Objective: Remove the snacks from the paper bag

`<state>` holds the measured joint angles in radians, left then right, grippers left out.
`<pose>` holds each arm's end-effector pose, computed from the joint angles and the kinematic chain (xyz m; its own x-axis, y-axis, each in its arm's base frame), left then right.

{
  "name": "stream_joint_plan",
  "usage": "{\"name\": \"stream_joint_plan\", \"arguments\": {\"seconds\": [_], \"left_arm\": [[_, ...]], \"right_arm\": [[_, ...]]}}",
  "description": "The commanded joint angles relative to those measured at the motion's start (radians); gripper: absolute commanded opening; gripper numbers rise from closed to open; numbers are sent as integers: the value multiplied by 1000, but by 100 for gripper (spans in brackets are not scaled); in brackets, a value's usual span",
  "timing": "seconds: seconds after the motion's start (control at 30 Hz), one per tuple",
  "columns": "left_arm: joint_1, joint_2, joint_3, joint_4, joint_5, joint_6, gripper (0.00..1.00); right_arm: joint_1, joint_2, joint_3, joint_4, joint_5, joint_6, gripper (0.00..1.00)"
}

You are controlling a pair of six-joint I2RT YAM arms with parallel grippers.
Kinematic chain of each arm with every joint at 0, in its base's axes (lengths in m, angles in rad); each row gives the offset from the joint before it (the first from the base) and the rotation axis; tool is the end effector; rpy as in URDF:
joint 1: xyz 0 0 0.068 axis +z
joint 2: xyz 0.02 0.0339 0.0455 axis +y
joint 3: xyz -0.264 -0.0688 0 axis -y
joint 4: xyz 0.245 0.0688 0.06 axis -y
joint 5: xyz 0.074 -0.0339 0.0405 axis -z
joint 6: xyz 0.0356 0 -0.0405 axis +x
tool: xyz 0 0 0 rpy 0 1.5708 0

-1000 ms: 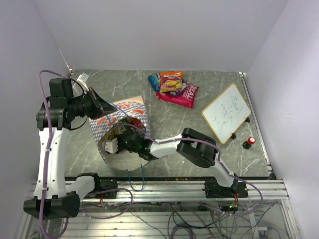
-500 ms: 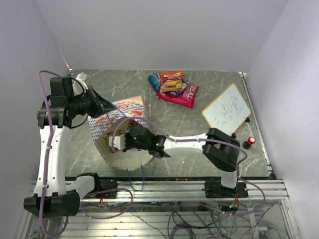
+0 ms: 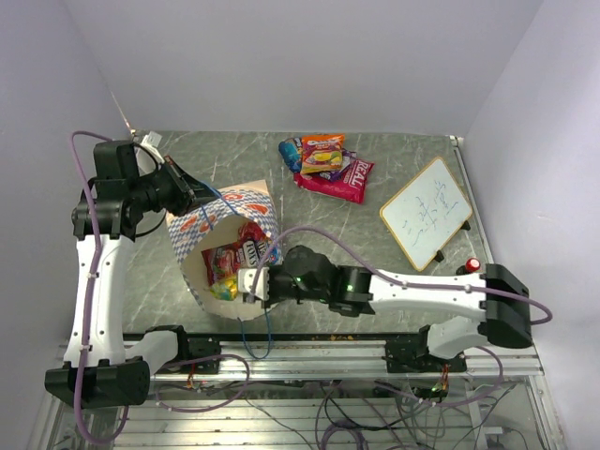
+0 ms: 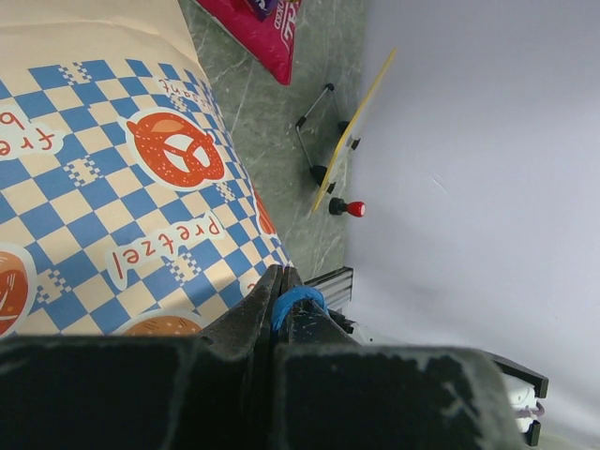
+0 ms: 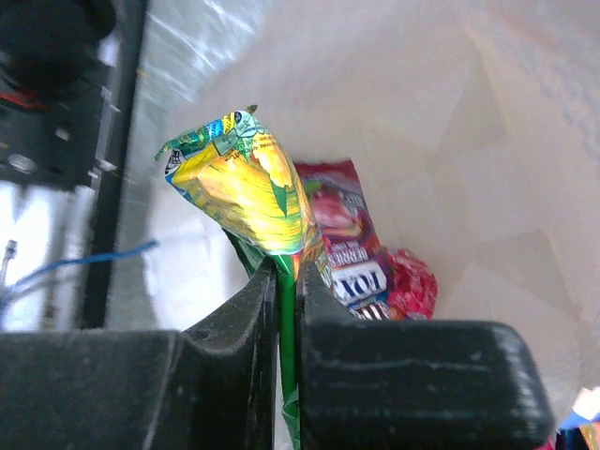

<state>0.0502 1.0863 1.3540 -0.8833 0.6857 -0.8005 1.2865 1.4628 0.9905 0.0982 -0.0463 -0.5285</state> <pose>0.2012 -0.0125 0.4111 -0.7443 -0.5936 -0.3061 -0.0814 0.5355 -0.8406 0.0935 0.3259 0.2779 0.4011 -0.4233 -0.8124 -0.8901 0.0294 -0.4548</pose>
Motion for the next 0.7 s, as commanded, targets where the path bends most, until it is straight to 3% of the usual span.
{"name": "stream_joint_plan", "arguments": {"seconds": [0.0,0.43,0.67], "left_arm": [[9,-6,-27,64,25,-20,7],[8,12,-23,74,22,-5,7],[9,28,-7,65,20,10,7]], "right_arm": [[81,-108,4,-63,39,64,0],[137,-323,374,-314,320,-20,0],[95,-320,462,-228,544,-198,0]]}}
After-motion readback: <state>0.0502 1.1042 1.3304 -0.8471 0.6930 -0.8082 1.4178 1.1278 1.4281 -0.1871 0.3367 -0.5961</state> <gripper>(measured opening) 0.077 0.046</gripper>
